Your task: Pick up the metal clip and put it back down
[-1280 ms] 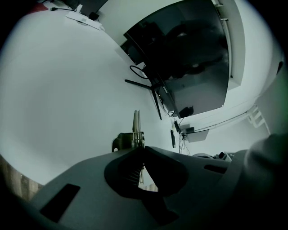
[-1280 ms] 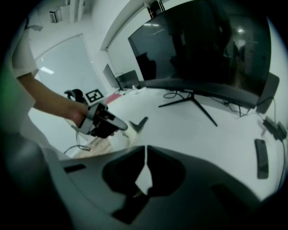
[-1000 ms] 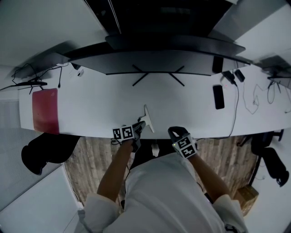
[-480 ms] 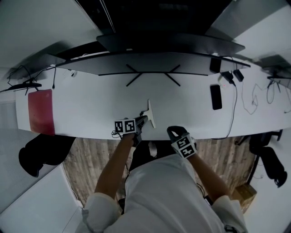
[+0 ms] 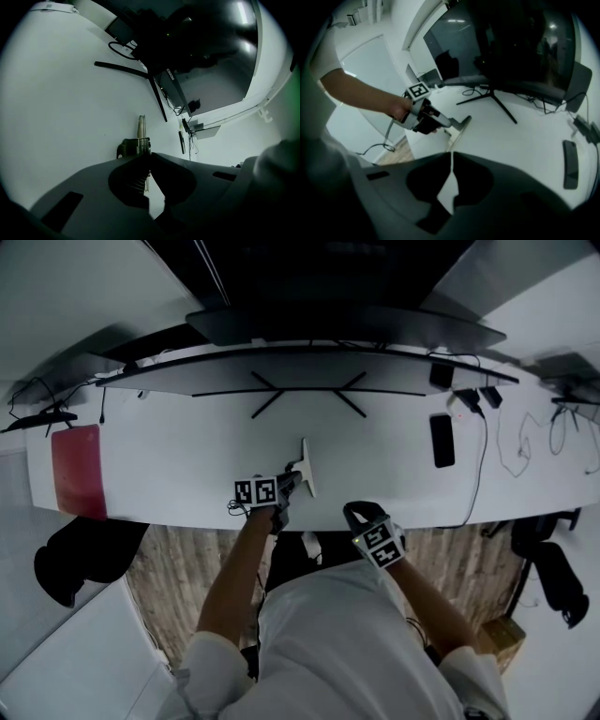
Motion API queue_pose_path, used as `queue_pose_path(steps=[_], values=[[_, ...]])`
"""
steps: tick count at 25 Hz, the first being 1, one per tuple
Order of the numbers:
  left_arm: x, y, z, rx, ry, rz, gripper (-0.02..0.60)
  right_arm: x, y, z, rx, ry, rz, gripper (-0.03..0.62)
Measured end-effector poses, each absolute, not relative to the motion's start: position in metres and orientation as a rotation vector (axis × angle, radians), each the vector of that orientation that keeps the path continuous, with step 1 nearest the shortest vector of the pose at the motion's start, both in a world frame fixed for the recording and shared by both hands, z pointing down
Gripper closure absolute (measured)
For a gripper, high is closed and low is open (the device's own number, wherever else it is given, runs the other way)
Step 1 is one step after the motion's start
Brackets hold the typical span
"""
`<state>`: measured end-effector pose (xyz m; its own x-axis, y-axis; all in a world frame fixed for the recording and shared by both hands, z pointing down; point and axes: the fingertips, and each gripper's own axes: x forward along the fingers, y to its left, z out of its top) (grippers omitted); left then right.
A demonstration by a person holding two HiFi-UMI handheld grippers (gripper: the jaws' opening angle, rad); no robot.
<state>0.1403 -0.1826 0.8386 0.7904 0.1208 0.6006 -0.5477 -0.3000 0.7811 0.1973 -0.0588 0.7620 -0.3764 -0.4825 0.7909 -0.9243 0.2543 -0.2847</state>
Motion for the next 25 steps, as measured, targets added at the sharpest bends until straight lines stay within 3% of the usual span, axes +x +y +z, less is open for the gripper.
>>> queue_pose_path(steps=[8, 14, 25], values=[[0.143, -0.185, 0.847, 1.765, -0.350, 0.705, 0.544, 0.205, -0.056, 0.767, 1.263, -1.960, 1.025, 0.559], [0.141, -0.191, 0.848, 1.771, -0.390, 0.696, 0.395, 0.205, -0.059, 0.768, 1.255, -1.968, 1.021, 0.559], [0.121, -0.192, 0.834, 1.818, -0.481, 0.684, 0.388, 0.202, -0.056, 0.766, 1.251, -1.989, 0.995, 0.559]])
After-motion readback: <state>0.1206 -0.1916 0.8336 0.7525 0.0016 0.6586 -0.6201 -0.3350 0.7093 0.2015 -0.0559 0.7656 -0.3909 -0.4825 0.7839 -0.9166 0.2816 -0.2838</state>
